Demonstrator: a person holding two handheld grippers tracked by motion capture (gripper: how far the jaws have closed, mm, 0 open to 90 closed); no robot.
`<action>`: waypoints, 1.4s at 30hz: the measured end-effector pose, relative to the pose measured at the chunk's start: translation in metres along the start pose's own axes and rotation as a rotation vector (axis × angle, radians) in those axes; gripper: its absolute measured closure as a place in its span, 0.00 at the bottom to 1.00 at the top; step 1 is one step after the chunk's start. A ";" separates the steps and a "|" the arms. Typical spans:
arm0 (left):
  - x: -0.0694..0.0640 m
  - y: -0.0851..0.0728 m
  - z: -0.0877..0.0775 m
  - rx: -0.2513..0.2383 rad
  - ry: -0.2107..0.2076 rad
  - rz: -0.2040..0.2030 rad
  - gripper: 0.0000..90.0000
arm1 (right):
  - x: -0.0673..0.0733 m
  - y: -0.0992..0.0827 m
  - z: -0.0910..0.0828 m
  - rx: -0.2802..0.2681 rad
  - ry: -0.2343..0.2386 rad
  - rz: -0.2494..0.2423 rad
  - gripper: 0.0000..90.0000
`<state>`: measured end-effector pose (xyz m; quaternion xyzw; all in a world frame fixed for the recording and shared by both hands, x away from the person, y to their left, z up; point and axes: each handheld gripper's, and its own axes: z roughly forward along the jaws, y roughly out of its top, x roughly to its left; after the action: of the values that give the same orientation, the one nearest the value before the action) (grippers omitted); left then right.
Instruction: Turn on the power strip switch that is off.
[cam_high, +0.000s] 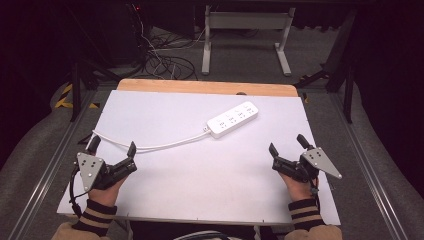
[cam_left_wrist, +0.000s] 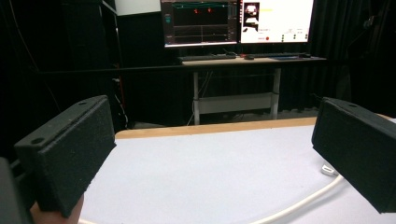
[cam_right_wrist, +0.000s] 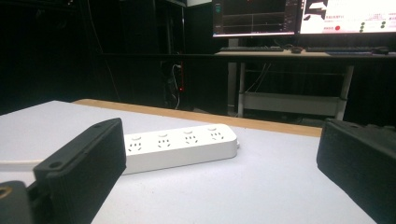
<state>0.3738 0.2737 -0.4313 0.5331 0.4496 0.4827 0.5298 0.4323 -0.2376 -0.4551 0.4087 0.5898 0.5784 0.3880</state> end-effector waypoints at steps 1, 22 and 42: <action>0.000 0.000 0.000 0.001 -0.001 0.002 0.00 | 0.000 0.000 0.000 0.005 0.001 -0.004 0.02; -0.001 0.000 0.001 0.004 -0.016 -0.002 0.00 | 0.008 0.010 -0.005 0.025 0.052 -0.035 0.05; -0.003 0.000 0.002 0.006 -0.022 0.009 0.00 | 0.015 0.042 -0.016 0.165 0.096 -0.095 1.00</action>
<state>0.3750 0.2703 -0.4313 0.5417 0.4429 0.4780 0.5310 0.4129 -0.2297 -0.4125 0.3827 0.6721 0.5276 0.3513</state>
